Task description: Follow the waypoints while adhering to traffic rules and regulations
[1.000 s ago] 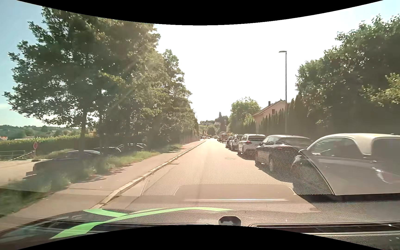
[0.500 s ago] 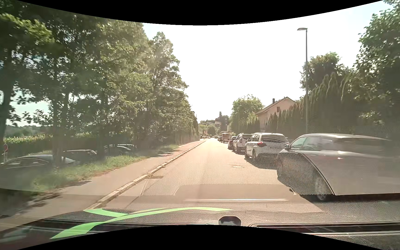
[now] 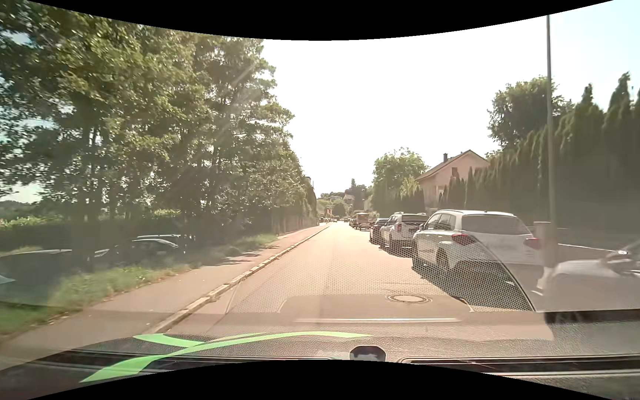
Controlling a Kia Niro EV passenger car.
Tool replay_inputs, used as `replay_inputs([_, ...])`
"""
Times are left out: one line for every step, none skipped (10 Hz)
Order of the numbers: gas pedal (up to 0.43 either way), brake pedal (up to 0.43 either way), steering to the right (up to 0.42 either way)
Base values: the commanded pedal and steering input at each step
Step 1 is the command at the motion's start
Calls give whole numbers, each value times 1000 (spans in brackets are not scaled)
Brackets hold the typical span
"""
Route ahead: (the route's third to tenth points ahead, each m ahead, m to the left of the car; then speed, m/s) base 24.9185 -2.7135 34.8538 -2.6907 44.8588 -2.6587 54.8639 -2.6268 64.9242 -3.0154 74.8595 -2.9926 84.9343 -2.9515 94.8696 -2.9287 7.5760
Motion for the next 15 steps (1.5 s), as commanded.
replay_inputs([169,0,-3])
replay_inputs([169,0,-3])
replay_inputs([118,0,-3])
replay_inputs([79,0,-3])
replay_inputs([59,0,-3])
replay_inputs([59,0,-3])
replay_inputs([59,0,-3])
replay_inputs([59,0,-3])
replay_inputs([59,0,-2])
replay_inputs([59,0,-2])
replay_inputs([59,0,-1])
replay_inputs([59,0,-1])
replay_inputs([59,0,-1])
replay_inputs([59,0,-1])
replay_inputs([59,0,-1])
